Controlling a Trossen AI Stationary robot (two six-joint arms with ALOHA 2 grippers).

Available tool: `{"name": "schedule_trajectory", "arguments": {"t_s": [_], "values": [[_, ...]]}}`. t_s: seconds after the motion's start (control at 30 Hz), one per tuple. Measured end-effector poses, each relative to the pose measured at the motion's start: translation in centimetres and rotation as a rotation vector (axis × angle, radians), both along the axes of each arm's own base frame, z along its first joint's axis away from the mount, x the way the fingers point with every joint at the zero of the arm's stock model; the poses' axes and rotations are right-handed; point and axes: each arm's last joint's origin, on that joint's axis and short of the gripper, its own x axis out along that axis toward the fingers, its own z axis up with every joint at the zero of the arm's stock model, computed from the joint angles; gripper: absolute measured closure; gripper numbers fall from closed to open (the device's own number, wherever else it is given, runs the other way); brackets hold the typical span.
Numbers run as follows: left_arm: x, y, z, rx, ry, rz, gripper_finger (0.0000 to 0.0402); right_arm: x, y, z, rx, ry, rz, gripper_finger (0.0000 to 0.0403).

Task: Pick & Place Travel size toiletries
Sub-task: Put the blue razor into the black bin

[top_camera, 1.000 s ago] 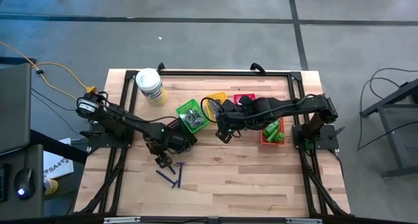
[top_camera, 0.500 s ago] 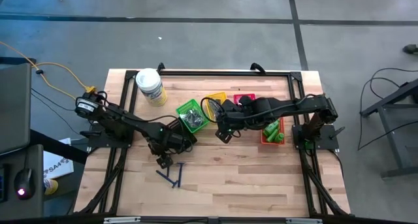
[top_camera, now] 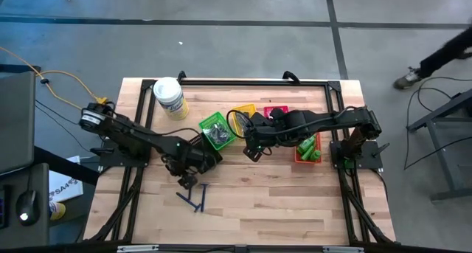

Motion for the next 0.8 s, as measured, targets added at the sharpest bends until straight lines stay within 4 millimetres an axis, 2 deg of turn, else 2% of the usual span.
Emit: {"name": "schedule_trajectory", "arguments": {"t_s": [0.23, 0.5, 0.8], "values": [[0.1, -0.8, 2.0, 0.020, -0.113, 0.197, 0.0161, 0.0, 0.0, 0.0, -0.012, 0.011, 0.022, 0.0237], [0.3, -2.7, 1.6, 0.087, -0.126, 0.419, 0.0161, 0.0, 0.0, 0.0, -0.034, 0.026, 0.057, 0.0237], [0.1, -3.7, 1.5, 0.126, -0.138, 0.524, 0.0161, 0.0, -0.1, 0.0, -0.063, 0.048, 0.110, 0.0237]]}}
